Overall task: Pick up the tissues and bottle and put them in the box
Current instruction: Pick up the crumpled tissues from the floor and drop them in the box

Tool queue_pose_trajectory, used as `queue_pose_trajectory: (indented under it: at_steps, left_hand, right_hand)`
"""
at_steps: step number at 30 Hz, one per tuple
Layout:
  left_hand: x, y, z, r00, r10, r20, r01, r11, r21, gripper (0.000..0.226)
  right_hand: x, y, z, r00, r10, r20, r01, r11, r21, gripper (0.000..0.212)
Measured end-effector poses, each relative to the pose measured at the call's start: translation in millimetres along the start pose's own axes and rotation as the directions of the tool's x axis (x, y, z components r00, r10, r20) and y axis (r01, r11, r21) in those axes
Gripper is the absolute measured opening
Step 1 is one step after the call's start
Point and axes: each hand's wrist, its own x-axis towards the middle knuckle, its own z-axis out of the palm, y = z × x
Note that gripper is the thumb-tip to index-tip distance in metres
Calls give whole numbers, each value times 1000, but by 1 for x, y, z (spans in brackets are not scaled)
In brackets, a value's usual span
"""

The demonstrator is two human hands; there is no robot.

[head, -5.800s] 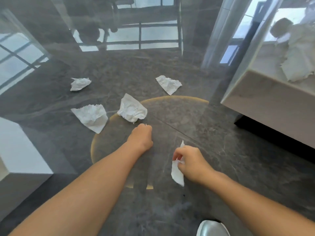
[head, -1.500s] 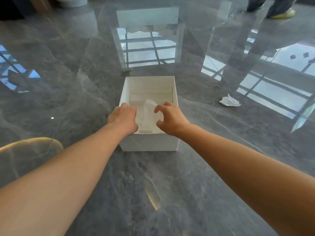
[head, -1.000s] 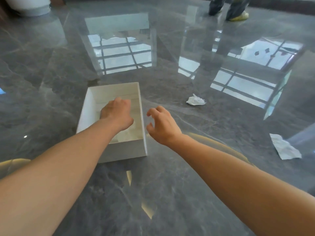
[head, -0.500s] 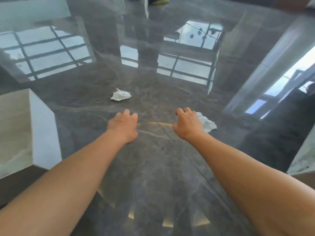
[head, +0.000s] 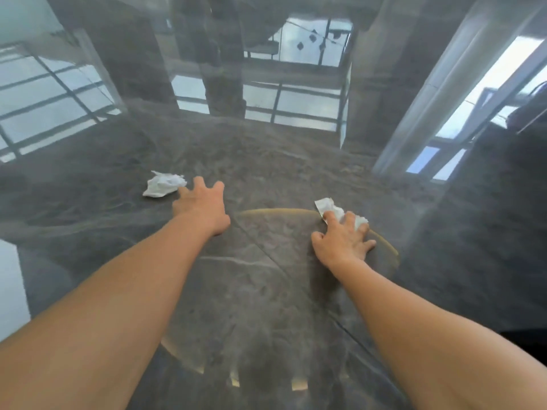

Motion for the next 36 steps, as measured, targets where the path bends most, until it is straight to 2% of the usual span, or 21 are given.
queue_pose_trajectory:
  at_steps: [5, 8, 11, 13, 16, 20, 23, 26, 29, 33, 36]
  left_hand:
    - [47, -27, 1, 997, -63, -37, 62, 998, -26, 61]
    - [71, -47, 7, 994, -106, -40, 104, 994, -45, 59]
    - [89, -67, 15, 986, -161, 33, 163, 983, -81, 54]
    - [94, -76, 24, 985, -172, 20, 173, 982, -74, 51]
    - [101, -82, 32, 992, -114, -62, 112, 993, -38, 46]
    - [95, -82, 39, 998, -36, 42, 38, 999, -32, 40]
    - [80, -71, 36, 997, 12, 70, -9, 999, -42, 41]
    - [64, -56, 28, 994, 75, 81, -71, 997, -42, 38]
    - [39, -43, 19, 984, 154, 95, -156, 988, 12, 38]
    - [0, -46, 3, 948, 305, 94, -315, 941, 124, 37]
    - [-31, -74, -27, 938, 333, 93, -345, 921, 180, 39]
  right_hand:
    - [7, -6, -3, 1000, -11, -6, 11, 1000, -13, 47]
    - [12, -3, 1, 998, -20, -52, 19, 1000, -18, 47]
    - [21, 3, -1, 998, -66, 25, 68, 993, -94, 48]
    - [26, 4, -6, 993, -79, 82, 88, 991, -104, 47]
    - [27, -2, -10, 993, -76, 87, 86, 989, -120, 45]
    - [19, -5, -8, 994, -105, 13, 105, 973, -205, 42]
    - [12, -4, -5, 989, -145, -14, 139, 970, -201, 43]
    - [2, -4, -3, 988, -152, -2, 150, 977, -150, 41]
    - [-15, -3, -4, 986, -149, 70, 157, 979, -130, 34]
    - [-35, -11, -2, 959, -260, 118, 270, 959, -82, 31]
    - [-58, -42, -1, 911, -384, 152, 386, 922, 15, 31]
